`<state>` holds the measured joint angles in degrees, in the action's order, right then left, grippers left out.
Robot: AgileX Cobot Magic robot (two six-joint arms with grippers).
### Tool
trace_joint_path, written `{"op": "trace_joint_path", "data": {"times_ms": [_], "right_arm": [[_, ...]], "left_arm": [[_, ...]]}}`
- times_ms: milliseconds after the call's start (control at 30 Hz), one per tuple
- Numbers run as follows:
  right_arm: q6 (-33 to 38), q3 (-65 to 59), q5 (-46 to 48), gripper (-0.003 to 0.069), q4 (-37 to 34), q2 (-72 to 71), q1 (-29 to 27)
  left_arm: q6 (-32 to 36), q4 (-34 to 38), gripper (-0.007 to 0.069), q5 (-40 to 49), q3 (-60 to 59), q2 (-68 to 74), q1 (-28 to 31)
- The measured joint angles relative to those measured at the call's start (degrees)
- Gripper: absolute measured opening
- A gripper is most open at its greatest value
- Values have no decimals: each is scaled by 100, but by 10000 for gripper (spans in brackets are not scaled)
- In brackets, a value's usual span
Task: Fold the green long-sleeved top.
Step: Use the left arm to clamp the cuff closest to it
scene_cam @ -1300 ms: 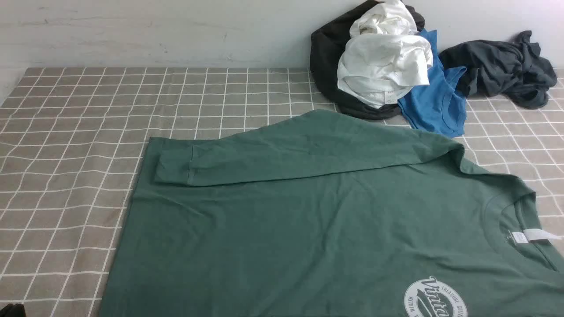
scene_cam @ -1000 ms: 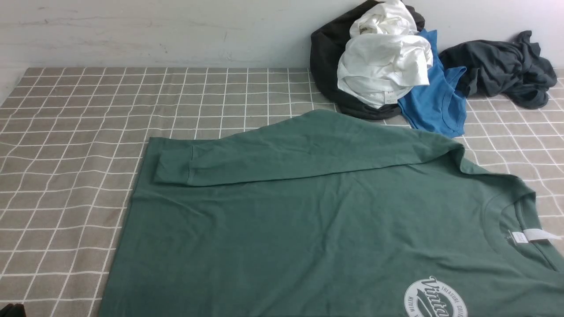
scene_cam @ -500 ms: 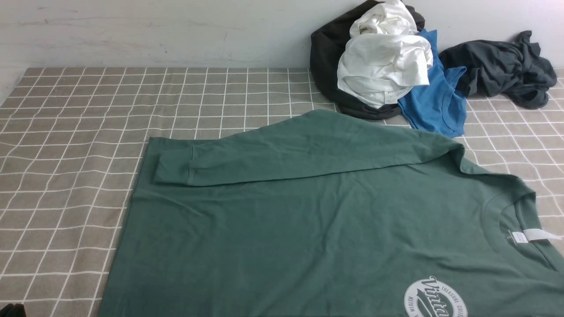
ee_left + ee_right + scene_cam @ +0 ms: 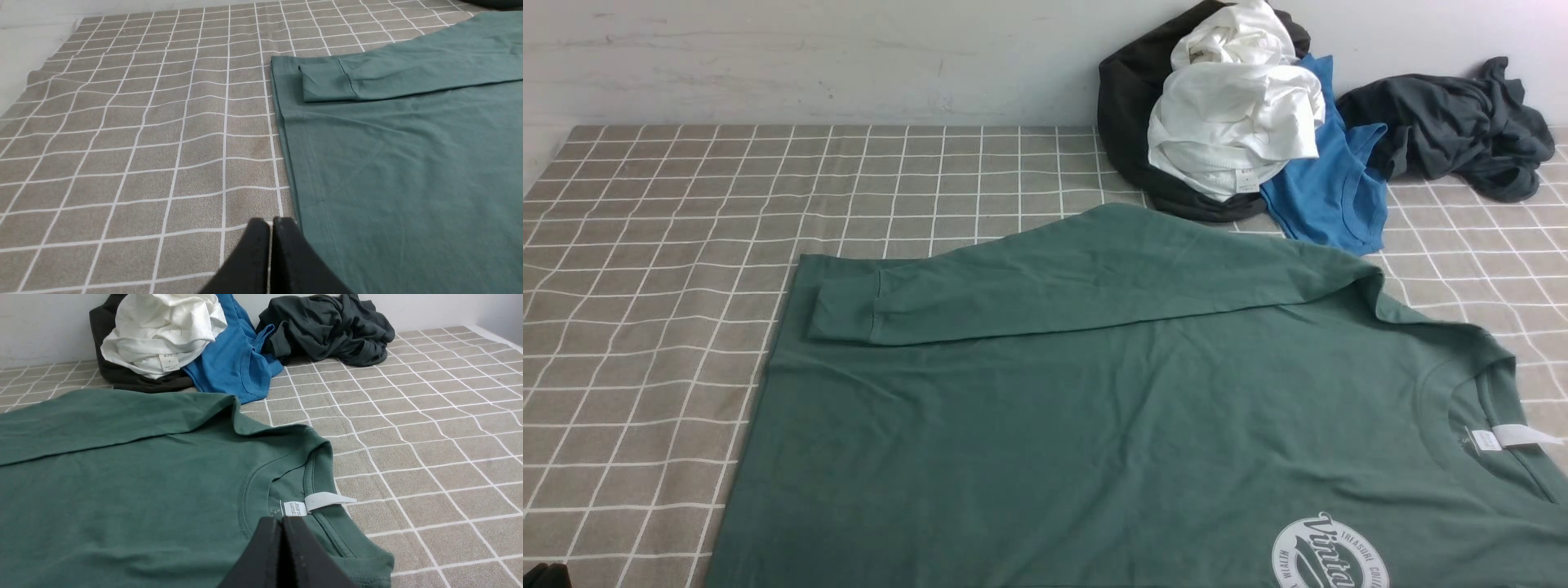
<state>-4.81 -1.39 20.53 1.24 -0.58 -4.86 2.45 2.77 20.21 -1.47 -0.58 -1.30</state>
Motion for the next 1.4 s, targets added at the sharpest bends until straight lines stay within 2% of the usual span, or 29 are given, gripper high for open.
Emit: {"op": "trace_joint_path", "data": {"times_ms": [200, 300, 333, 400, 433, 500, 533, 567, 600, 700, 800, 967, 1000, 1067, 1100, 1167, 1200, 1267, 1300, 1400], "right_arm": [[-62, 0, 0, -15, -83, 0, 0], [-84, 0, 0, -15, -836, 0, 0], [-89, 0, 0, -15, -836, 0, 0], [-238, -6, 6, -15, -2082, 0, 0], [-254, -6, 6, -15, -2082, 0, 0], [-492, -12, 60, -15, -3737, 0, 0], [-493, -6, 48, -15, -4129, 0, 0], [-493, -6, 42, -15, -4217, 0, 0], [-485, 1, 42, -15, -4749, 0, 0], [-371, 1, -3, -15, -5140, 0, 0], [-314, 1, -95, -15, -5163, 0, 0], [-197, -11, -539, -15, -5163, 0, 0], [-61, -11, -644, -15, -5163, 0, 0], [481, -4, -750, -15, -5166, 0, 0], [481, 8, -750, -15, -5166, 0, 0], [1150, 238, -703, -15, -5166, 104, 0], [1548, 429, -698, -15, -5166, 288, 0], [1970, 754, -698, -15, -5166, 548, 0], [2401, 1080, -691, -15, -5166, 809, 0], [3429, 2045, -461, -15, -5166, 1752, 0]], "left_arm": [[-170, 227, -7, -39, 0, 0, 0], [-1008, 1632, -7, -65, 0, 0, 0], [-1008, 1746, -7, -65, 0, 0, 0], [-1791, 3307, -7, -70, -5, 0, 0], [-1831, 3403, -7, -70, -5, 0, 0], [-2012, 4268, -7, -48, -5, 0, 0], [-2012, 4442, -7, -43, -5, 0, 0], [-2012, 4469, -7, -43, -5, 0, 0], [-2020, 4640, -7, -68, -5, 0, 0], [-2026, 4948, -7, -99, -5, 0, 0], [-1839, 5119, -7, -106, -5, 0, 0], [-148, 5173, -7, 241, 626, 0, 0], [432, 5173, -7, 397, 919, 0, 0], [1117, 5012, -7, 804, 1410, 222, 0], [1159, 4975, -7, 804, 1455, 258, 0], [1409, 4468, -7, 1299, 1999, 844, 0], [1462, 3931, -7, 1709, 2390, 1333, 0], [1493, 3477, -7, 2054, 2693, 1797, 0], [1552, 2792, -7, 2579, 3077, 2201, 0], [1757, 1508, -7, 3650, 3887, 3379, -26]]}}
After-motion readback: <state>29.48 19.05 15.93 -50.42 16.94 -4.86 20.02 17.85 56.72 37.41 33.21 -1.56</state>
